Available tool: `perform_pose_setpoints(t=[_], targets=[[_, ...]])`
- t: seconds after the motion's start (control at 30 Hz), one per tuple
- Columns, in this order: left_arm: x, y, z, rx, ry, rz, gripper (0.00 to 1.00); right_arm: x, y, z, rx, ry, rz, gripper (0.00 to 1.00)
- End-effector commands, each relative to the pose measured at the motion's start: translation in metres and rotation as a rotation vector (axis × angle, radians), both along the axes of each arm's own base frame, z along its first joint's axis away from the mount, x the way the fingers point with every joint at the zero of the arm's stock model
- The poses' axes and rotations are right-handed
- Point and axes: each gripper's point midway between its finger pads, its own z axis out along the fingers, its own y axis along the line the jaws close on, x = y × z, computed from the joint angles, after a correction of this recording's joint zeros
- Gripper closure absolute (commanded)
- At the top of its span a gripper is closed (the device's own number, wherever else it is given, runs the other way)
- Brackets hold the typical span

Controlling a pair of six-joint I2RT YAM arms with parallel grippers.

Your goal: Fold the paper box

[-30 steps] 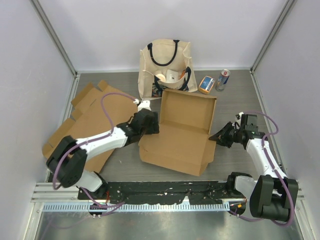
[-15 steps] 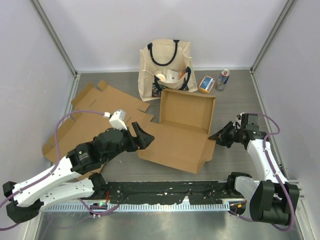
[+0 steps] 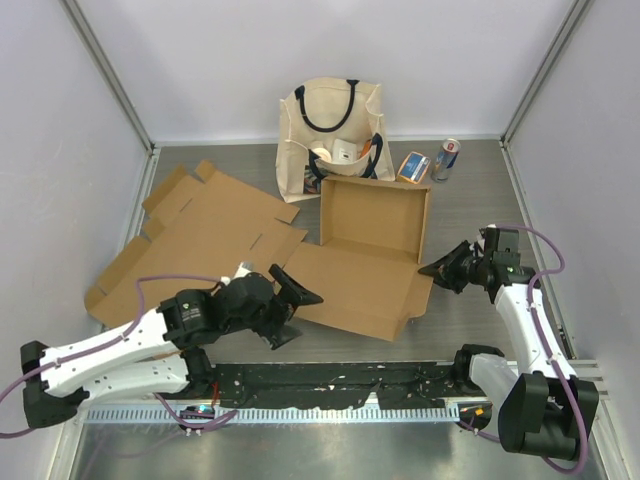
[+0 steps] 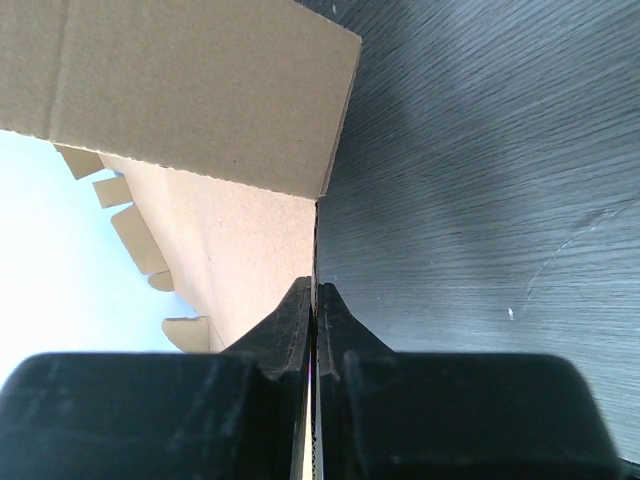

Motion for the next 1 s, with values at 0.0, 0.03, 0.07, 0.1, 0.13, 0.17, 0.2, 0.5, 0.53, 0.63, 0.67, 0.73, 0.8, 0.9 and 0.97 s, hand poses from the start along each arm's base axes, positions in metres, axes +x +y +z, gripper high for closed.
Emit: perform_pose_setpoints(t=[0.0, 0.03, 0.07, 0.1, 0.13, 0.17, 0.2, 0.5, 0.53, 0.63, 0.67, 0.73, 0.8, 0.9, 0.97], targets=[[-0.005, -0.023, -0.015, -0.087, 0.189, 0.148, 0.0, 0.011, 0.003, 0.01, 0.037, -0.044, -0.026, 0.91], [-0.006, -0.032, -0.012, -0.117, 0.178, 0.16, 0.04, 0.011, 0.003, 0.009, 0.037, -0.046, -0.026, 0.92], [-0.005, -0.035, -0.018, -0.119, 0.18, 0.172, 0.06, 0.01, 0.003, 0.009, 0.039, -0.04, -0.032, 0.92], [-0.005, -0.04, -0.019, -0.131, 0.175, 0.175, 0.07, 0.011, 0.003, 0.008, 0.04, -0.042, -0.033, 0.92], [-0.003, -0.046, -0.021, -0.14, 0.155, 0.185, 0.07, 0.01, 0.004, 0.01, 0.05, -0.042, -0.033, 0.92], [0.0, -0.047, -0.022, -0.142, 0.144, 0.199, 0.07, 0.009, 0.005, 0.01, 0.056, -0.041, -0.031, 0.92], [0.002, -0.049, -0.023, -0.144, 0.132, 0.205, 0.07, 0.008, 0.005, 0.01, 0.059, -0.043, -0.032, 0.92], [0.039, -0.045, -0.04, -0.134, -0.044, 0.34, 0.37, -0.004, 0.007, -0.001, 0.069, -0.026, -0.051, 0.92], [0.042, -0.047, -0.04, -0.13, -0.057, 0.343, 0.42, -0.005, 0.007, -0.002, 0.065, -0.024, -0.05, 0.92], [0.042, -0.051, -0.05, -0.084, -0.062, 0.33, 0.61, -0.007, 0.007, -0.003, 0.064, -0.026, -0.045, 0.92], [0.041, -0.051, -0.051, -0.077, -0.062, 0.319, 0.66, -0.008, 0.007, -0.001, 0.061, -0.035, -0.041, 0.91], [0.036, -0.047, -0.053, -0.035, -0.071, 0.29, 0.9, -0.012, 0.006, -0.002, 0.038, -0.038, -0.03, 0.89], [0.028, -0.026, -0.057, 0.082, -0.114, 0.265, 1.0, -0.016, 0.002, 0.002, -0.008, -0.062, -0.009, 0.77], [0.011, -0.007, -0.043, 0.226, -0.127, 0.213, 1.0, -0.019, -0.004, 0.023, -0.092, -0.131, 0.025, 0.5], [-0.003, 0.016, -0.05, 0.363, -0.088, 0.168, 1.0, -0.019, -0.015, 0.031, -0.215, -0.187, 0.064, 0.46]])
